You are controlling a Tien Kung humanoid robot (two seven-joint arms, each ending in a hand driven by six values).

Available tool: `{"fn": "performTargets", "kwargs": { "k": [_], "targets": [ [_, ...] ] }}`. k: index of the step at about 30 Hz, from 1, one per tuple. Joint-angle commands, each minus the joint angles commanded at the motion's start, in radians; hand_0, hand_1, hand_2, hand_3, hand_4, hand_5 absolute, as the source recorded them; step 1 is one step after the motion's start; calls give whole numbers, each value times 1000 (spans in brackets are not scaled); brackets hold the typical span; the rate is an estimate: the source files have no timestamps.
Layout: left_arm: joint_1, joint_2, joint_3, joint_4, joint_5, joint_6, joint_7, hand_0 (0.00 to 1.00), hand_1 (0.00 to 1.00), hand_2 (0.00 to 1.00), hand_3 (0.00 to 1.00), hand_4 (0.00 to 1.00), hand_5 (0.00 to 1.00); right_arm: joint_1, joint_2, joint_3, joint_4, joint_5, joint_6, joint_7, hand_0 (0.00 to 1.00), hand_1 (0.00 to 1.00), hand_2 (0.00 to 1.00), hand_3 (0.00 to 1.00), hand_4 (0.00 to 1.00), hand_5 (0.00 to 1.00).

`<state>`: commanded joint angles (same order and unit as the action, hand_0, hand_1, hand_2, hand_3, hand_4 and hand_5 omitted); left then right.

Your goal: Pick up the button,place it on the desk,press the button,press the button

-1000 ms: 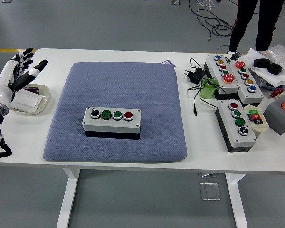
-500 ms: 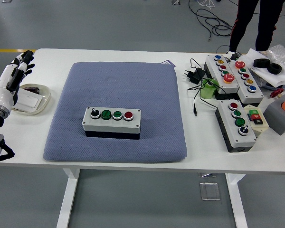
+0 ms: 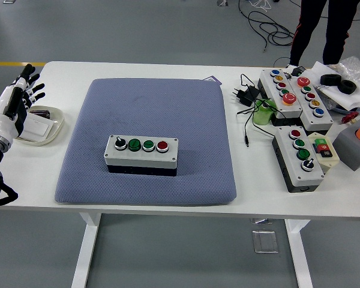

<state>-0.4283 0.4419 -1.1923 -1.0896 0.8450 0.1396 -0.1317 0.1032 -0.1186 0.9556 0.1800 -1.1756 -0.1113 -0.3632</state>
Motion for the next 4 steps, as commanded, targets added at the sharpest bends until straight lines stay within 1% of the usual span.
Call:
{"fn": "performTargets", "kwargs": {
  "k": [4],
  "targets": [
    [3, 2, 1, 0, -4, 0, -2, 828, 910, 994, 998, 813, 998, -2, -1, -7, 0, 8, 0, 0, 629, 554, 632, 570, 308, 265]
  ]
}}
